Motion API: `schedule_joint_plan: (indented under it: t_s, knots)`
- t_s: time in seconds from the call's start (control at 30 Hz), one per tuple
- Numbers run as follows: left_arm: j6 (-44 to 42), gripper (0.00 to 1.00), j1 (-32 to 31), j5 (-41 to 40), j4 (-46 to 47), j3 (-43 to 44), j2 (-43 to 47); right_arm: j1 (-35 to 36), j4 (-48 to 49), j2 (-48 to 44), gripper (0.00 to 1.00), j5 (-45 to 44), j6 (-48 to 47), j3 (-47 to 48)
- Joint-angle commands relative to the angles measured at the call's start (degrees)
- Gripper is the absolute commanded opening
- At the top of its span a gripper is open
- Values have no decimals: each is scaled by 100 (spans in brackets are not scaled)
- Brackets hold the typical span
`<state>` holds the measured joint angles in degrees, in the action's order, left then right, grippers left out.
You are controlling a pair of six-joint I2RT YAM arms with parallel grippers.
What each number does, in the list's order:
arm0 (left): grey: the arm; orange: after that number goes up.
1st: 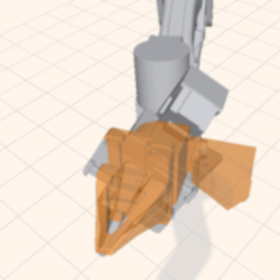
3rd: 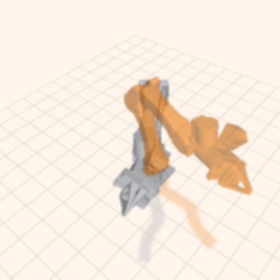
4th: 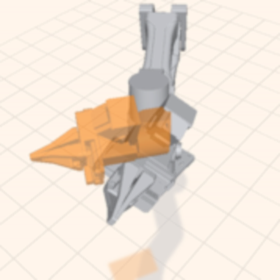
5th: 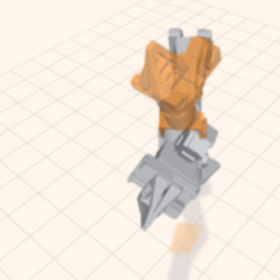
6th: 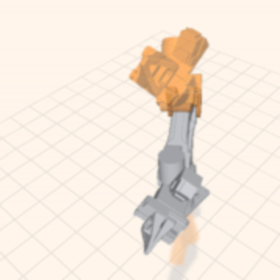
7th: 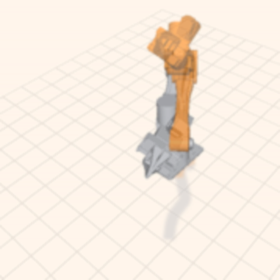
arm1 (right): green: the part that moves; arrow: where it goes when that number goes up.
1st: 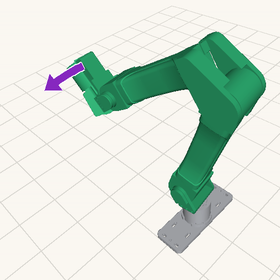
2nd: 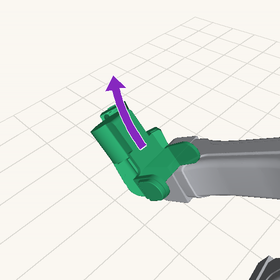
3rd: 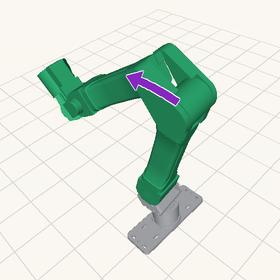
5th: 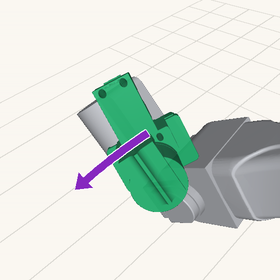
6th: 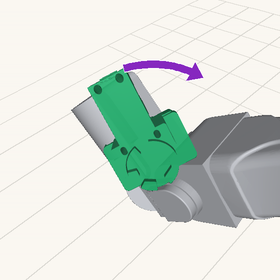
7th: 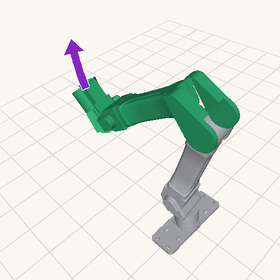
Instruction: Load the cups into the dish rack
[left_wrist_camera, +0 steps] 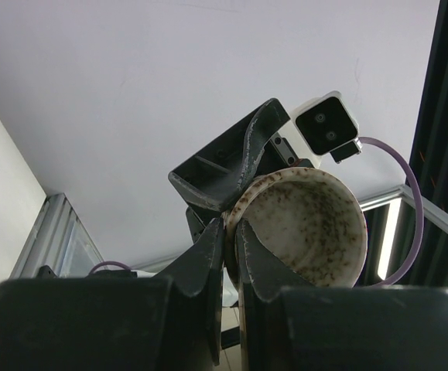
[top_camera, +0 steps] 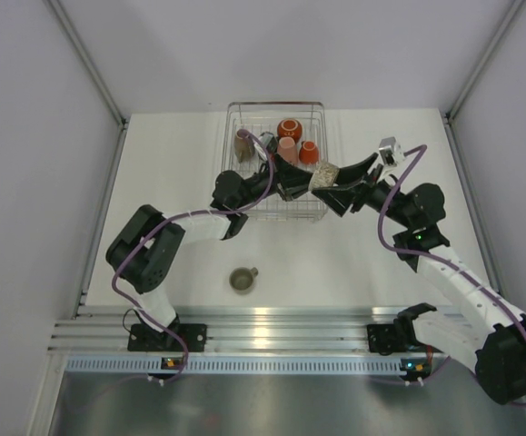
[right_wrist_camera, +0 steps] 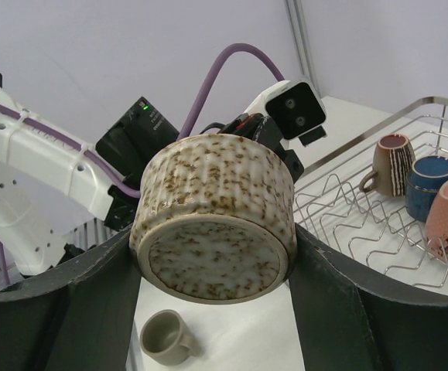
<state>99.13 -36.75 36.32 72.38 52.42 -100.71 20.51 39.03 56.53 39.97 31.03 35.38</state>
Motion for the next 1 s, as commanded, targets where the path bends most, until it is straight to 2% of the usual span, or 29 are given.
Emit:
schedule_joint_plan:
  t_s: [0.0, 0.17, 0.3, 0.33, 0.43, 0.53, 0.73, 0.87, 0.9, 0.93, 0.97]
  knots:
    - [36, 0, -42, -46, 584, -4, -54, 102, 334, -63, 0, -137, -237, 242]
    - [88, 0, -25, -11, 628, -22, -98, 93, 220, -99, 0, -261, -352, 224]
    - [115, 11, 1, 34, 663, -22, -125, 102, 220, -64, 0, -340, -360, 215]
    - [106, 20, 10, 34, 663, -22, -116, 102, 211, -46, 0, -349, -369, 215]
    - [36, 36, 28, 42, 663, -57, -81, 102, 193, -11, 0, -402, -387, 224]
    - [-34, 45, 89, 25, 663, -118, -11, 93, 202, 59, 0, -419, -387, 242]
    - [-271, 47, 308, -81, 663, -373, 156, 93, 1, 112, 0, -542, -527, 338]
    - [-665, 48, 642, -11, 541, -558, 279, 93, -1122, 235, 0, -779, -1036, 987]
    - [-806, 48, 713, 16, 375, -540, 332, 85, -1786, 288, 0, -884, -1159, 1163]
    - [-999, 48, 835, 86, -183, -514, 480, 93, -2089, 445, 0, -920, -1404, 1504]
    - [-1549, 48, 889, 104, -563, -401, 577, 93, -2449, 525, 0, -990, -1537, 1681]
